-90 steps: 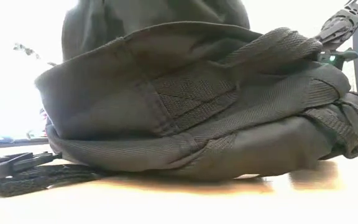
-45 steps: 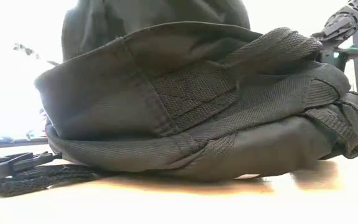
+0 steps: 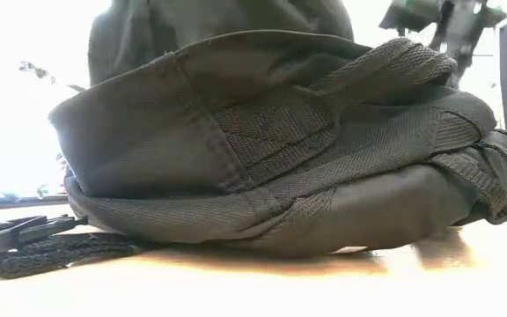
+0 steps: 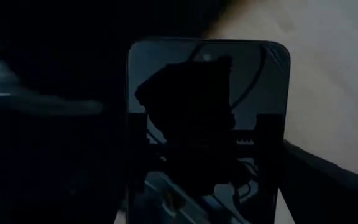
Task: Unpack backpack
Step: Put the phone into the backpack
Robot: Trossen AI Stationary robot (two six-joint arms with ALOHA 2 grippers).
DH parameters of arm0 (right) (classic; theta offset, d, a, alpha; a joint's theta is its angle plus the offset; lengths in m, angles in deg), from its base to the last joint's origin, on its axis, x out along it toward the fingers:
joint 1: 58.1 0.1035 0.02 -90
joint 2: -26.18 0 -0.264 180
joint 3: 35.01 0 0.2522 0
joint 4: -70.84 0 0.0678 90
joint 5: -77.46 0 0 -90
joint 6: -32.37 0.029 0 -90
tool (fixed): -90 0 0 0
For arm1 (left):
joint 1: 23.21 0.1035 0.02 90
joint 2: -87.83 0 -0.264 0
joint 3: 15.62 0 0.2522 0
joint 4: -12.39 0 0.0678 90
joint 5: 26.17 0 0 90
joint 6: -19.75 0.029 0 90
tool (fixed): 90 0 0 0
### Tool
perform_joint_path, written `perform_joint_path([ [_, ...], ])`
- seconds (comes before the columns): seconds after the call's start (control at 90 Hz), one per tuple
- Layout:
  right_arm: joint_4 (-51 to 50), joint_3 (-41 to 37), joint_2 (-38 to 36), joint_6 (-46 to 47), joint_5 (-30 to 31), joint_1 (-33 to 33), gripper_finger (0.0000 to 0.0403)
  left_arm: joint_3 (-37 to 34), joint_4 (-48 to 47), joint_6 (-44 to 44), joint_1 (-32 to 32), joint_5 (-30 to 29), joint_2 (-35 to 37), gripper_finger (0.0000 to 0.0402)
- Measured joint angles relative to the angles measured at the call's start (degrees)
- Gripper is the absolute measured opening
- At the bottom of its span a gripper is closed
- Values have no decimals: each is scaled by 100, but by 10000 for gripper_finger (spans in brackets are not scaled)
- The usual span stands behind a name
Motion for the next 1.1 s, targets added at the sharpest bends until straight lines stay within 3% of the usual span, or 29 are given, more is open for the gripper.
perform_joint_path([
  [0.211, -6, 921, -74, 203, 348, 1301, 323, 0, -41, -21, 2, -37, 0, 0],
  [0.422, 783, 1348, 220, 21, 787, 2240, 323, 0, -35, -104, 4, -160, 0, 0],
  [0.556, 1156, 1423, 834, -195, 850, 2151, 323, 0, 237, 21, 4, -170, 0, 0],
  [0.756, 2104, 1711, 1991, -689, -43, 1888, 323, -2, 499, 183, 13, -175, 0, 0],
  [1.1, 1917, 3231, 3197, -1407, -310, 1444, 323, -2, 530, 191, 2, -177, 33, 0],
])
